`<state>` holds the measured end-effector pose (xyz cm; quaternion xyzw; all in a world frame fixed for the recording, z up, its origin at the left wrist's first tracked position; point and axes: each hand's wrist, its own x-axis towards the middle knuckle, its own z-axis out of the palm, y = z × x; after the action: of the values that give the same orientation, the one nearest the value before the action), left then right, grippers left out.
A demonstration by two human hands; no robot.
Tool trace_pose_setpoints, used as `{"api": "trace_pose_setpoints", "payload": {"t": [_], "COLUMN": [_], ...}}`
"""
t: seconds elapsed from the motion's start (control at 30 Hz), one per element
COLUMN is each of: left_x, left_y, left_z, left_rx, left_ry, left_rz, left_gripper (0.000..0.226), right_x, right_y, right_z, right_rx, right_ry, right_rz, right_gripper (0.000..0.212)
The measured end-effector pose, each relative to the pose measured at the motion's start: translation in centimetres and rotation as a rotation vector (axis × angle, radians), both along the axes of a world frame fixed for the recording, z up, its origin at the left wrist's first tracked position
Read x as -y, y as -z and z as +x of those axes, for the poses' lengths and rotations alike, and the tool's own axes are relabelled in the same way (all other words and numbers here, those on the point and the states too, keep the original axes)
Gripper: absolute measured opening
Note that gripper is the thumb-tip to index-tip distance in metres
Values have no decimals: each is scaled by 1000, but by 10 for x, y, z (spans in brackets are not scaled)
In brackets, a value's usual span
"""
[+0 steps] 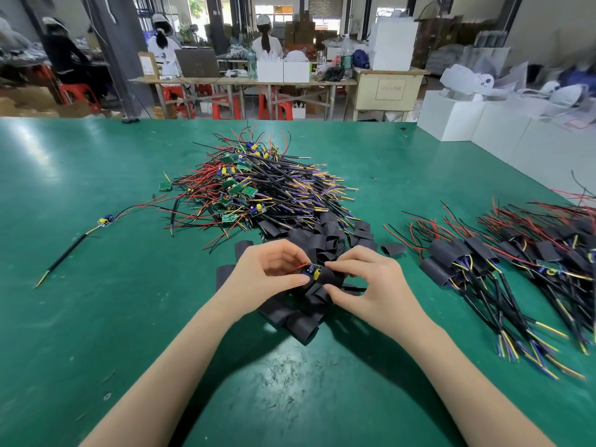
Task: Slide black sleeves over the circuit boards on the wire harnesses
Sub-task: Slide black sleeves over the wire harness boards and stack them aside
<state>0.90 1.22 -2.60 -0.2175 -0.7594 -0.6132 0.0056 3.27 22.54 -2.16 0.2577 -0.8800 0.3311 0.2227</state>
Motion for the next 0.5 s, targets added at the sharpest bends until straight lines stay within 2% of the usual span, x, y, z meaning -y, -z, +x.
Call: {"api": "trace_pose_setpoints", "payload": {"t": [0.13, 0.23, 0.4, 0.5], "left_x": [1, 1, 0, -1], "left_y": [0, -1, 0, 2], "left_z": [-1, -1, -1, -1], "left_rx": [18, 36, 60, 62], "left_ry": [-33, -69, -111, -117], "left_rz": [-5, 17, 16, 25], "left_gripper": [26, 25, 20, 20], "right_x": [1, -3, -3, 1], "right_y": [0, 0, 2, 3], "right_z": [0, -3, -4, -4], "right_rx": [8, 39, 104, 137], "right_ry": [-3, 97, 109, 66], "right_rz": [19, 89, 81, -8], "right_gripper": [38, 47, 35, 26]}}
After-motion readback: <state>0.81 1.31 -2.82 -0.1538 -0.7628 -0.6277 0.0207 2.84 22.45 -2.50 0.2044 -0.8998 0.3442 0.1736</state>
